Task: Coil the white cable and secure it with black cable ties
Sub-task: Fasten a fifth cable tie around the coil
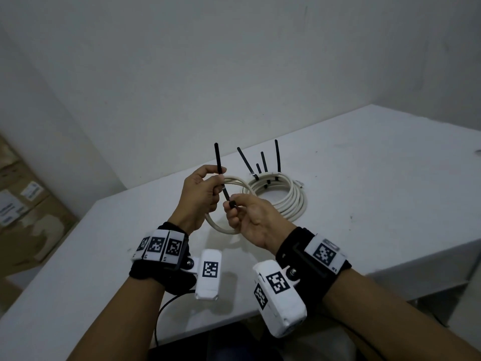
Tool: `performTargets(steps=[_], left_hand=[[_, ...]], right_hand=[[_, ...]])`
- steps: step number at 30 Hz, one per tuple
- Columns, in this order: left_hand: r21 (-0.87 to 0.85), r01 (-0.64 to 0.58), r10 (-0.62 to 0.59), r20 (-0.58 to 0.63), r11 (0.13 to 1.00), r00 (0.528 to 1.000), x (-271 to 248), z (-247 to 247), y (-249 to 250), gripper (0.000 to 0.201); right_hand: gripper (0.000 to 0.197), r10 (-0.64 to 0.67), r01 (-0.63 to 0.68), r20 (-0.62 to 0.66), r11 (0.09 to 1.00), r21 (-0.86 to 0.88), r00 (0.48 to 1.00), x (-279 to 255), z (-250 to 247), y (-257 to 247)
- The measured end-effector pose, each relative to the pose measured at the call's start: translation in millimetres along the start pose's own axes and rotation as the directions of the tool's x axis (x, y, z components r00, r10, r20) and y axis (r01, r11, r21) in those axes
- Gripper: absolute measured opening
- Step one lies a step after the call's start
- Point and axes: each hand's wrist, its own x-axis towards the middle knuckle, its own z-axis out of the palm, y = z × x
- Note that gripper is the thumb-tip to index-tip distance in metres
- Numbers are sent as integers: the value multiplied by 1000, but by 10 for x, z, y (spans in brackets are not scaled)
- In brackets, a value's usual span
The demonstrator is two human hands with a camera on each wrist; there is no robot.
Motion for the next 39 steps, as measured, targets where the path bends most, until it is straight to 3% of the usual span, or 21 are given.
performTargets(steps=[6, 13, 17, 27, 32, 34, 39], left_hand=[[-10, 11, -11, -11, 1000, 1000, 19, -23, -6, 11], [33, 9, -9, -12, 999, 1000, -9, -53, -32, 9], [7, -2, 2, -26, 1000, 1000, 1, -71, -37, 10], [-3, -9, 9, -40, 1000, 999, -17, -59, -56, 13], [39, -89, 89, -8, 995, 996, -83, -30, -19, 8], [126, -162, 163, 2, 979, 987, -125, 2, -12, 7], [321, -322, 330, 33, 891, 944, -212, 32, -33, 12]], right_hand=[[16, -102, 111, 67, 981, -159, 993, -83, -22, -14], [16, -211, 234, 309, 971, -39, 927, -117, -53, -131], [17, -296, 380, 326, 895, -233, 898, -164, -58, -82], [12, -383, 495, 321, 742, -452, 866, -287, -117, -23], [19, -576, 609, 258, 576, -545, 775, -268, -59, -97], [18, -606, 618, 220, 590, -520, 764, -248, -23, -144], [7, -593, 599, 140, 717, -357, 793, -198, -3, -254]])
